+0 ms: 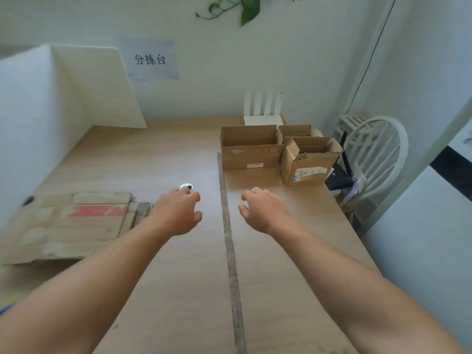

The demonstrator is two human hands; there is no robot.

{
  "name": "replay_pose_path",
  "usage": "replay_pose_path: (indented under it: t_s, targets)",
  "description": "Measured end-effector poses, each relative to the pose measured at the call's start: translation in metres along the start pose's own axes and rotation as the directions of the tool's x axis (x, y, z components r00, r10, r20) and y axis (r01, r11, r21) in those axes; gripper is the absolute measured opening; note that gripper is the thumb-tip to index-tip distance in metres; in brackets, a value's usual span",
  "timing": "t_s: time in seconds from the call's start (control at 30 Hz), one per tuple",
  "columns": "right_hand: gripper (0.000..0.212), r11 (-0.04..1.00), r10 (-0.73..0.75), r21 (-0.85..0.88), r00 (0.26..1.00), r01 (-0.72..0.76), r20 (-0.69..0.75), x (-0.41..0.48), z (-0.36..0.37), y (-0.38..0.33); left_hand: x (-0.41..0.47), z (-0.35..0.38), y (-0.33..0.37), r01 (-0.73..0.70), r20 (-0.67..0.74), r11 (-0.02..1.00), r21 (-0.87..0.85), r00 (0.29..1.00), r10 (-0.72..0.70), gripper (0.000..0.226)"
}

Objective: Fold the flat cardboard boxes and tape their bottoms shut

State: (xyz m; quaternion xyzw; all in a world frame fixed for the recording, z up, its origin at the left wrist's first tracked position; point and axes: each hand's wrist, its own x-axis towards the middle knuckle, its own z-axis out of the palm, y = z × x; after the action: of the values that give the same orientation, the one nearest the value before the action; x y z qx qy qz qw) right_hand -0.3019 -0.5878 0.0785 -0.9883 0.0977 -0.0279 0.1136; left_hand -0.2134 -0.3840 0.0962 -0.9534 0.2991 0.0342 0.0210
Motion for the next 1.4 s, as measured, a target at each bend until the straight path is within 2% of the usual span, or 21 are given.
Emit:
replay_pose_path:
  t_s: [0.23,0.37,0.8,0.9,1.07,1.2,1.3,1.4]
  targets:
    - [0.036,0.98,-0.177,-0.091,0.984,0.176,0.002,-0.033,0.007,-0.136,-0.12,-0.012,-0.091,0.143,-0.06,0.988,-0.064,0.987,-0.146,0.04]
    - [0.037,0.944,-0.294,-0.154,0.956,0.291,0.002,-0.036,0.016,-0.191,-0.158,-0.016,-0.129,0.195,-0.057,0.977,-0.08,0.978,-0.2,0.046]
    - [0.032,0.868,-0.464,-0.122,0.874,0.482,0.146,0.02,0.071,-0.28,-0.184,0.004,-0.241,0.403,-0.005,0.915,-0.026,0.915,-0.404,0.044]
    - [0.032,0.855,-0.484,-0.108,0.856,0.507,0.182,0.034,0.086,-0.295,-0.187,0.012,-0.264,0.446,0.046,0.894,-0.047,0.895,-0.444,0.044]
    - [0.033,0.862,-0.464,-0.088,0.846,0.5,0.262,0.057,0.108,-0.322,-0.182,0.026,-0.312,0.511,0.077,0.856,-0.073,0.859,-0.506,0.044]
    - [0.032,0.886,-0.403,-0.106,0.861,0.452,0.31,0.08,0.13,-0.342,-0.161,0.045,-0.357,0.491,0.131,0.869,-0.063,0.867,-0.48,0.047]
    - [0.034,0.924,-0.308,-0.116,0.889,0.364,0.339,0.1,0.145,-0.355,-0.133,0.063,-0.392,0.452,0.163,0.888,-0.09,0.886,-0.434,0.046]
    - [0.034,0.976,-0.147,-0.096,0.918,0.195,0.368,0.119,0.161,-0.364,-0.103,0.082,-0.423,0.4,0.203,0.911,-0.105,0.905,-0.374,0.044]
